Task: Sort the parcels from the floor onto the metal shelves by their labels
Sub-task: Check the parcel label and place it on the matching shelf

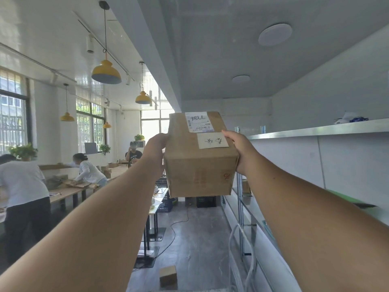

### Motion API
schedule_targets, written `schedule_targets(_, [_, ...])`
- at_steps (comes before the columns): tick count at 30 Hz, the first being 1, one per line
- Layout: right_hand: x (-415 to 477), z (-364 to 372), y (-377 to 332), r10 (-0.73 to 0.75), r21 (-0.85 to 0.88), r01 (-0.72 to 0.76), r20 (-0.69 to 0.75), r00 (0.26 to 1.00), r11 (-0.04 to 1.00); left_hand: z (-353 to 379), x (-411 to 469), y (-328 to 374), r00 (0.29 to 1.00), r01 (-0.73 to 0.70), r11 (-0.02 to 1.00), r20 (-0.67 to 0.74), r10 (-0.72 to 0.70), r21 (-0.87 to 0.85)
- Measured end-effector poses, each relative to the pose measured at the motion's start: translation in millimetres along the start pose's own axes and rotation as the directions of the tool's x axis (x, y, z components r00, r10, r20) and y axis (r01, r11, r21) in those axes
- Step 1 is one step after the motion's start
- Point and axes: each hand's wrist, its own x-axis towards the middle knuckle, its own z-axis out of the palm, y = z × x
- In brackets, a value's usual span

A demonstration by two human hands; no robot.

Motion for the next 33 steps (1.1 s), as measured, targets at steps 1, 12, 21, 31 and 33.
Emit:
schedule_targets(1, [0,0,1,0.004,-0.032,-0.004,0.001,1.0,0.999,-1,1,-1,1.0,-0.006,1.0,-0.017,0.006,0.0])
schedule_targets(12, [2,1,19,-0.052,-0.174,0.053,0.013,0.999,0.983,2,9,-2,0.997,-0.042,0.991,-0.056,0.05,0.13])
schedule_targets(21, [0,10,32,-0.113,-0.144,0.102,-0.072,0.991,0.984,8,21,-7,0.994,-0.051,0.964,-0.083,0.075,0.259])
schedule_targets(31, [7,5,38,-0.08,-0.152,0.071,-0.049,0.996,0.986,4,10,-10,0.991,-0.074,0.961,-0.089,0.101,0.268])
schedule_targets(33, [11,4,41,-0.082,-0.162,0.078,-0.014,0.997,0.984,6,8,-11,0.985,-0.123,0.954,-0.086,0.151,0.273])
